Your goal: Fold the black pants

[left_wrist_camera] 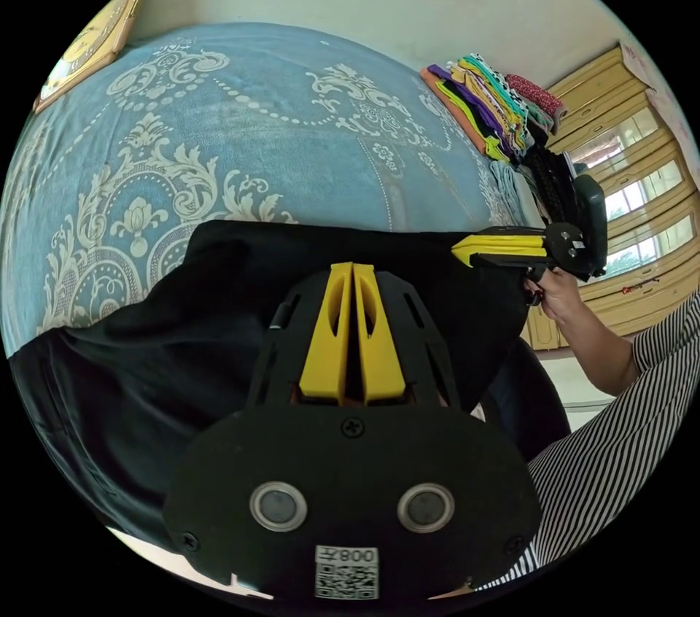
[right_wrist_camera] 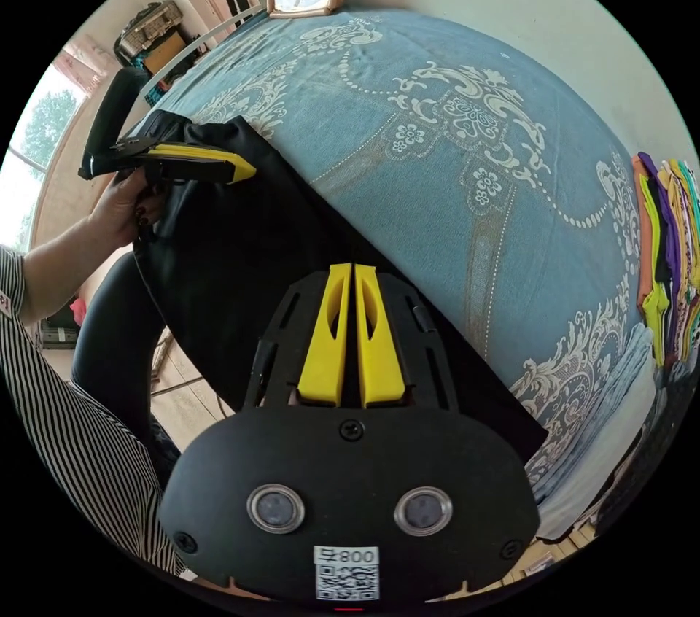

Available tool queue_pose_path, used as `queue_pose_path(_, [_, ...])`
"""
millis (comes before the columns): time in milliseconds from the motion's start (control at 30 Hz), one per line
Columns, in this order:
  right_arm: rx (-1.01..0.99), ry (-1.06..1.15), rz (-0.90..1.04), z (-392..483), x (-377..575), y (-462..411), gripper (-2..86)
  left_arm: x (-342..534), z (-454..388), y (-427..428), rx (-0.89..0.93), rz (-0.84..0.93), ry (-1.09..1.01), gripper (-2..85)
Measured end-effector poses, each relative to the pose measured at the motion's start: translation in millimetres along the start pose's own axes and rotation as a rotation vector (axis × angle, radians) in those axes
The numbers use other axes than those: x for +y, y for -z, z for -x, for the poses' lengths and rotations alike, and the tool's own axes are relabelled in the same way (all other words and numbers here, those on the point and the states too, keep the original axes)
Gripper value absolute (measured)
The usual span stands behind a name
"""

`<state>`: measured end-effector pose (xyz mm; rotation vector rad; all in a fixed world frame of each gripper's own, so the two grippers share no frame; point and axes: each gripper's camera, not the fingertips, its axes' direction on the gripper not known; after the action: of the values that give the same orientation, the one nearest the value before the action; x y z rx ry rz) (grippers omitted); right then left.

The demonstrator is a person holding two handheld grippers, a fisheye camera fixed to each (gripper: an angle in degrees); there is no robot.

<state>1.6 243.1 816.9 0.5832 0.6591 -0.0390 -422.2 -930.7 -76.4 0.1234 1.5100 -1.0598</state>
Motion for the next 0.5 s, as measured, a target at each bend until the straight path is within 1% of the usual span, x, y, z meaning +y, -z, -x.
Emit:
queue_pose_path(100, [-0.009,-0.009,-0.025,-1.5,6.8,6.9,0.4,-11.5,-18.0,-0.9,0.014,-0.026,-0.028,0.2])
queue_pose_path(167, [0.013,-0.028,-0.094,-4.9,11.7,22.1,0.6,-19.5,-31.3,-1.8,0.019,-0.04,-0.06,0.3])
queue_pose_path(233, [-0.001,-0.036,-0.106,-10.0,13.9,28.0,0.9,-27.5,-44.1,-7.2,0.01,-0.039,-0.089,0.3])
queue_pose_path(333, [-0.097,-0.04,-0.102,-17.5,26.1,28.6,2.8,-38.4,-62.3,-24.3,0.025,-0.003,-0.129,0.6])
queue_pose_path(400, [-0.077,-0.028,-0.082,-16.9,35.8,27.7,5.2,-44.2,-77.5,-35.1,0.017,0.02,-0.161,1.1])
queue_pose_path(500, [-0.04,0.01,-0.038,-14.9,48.4,24.2,7.3,-50.8,-100.7,-37.6,0.023,-0.001,-0.245,2.5])
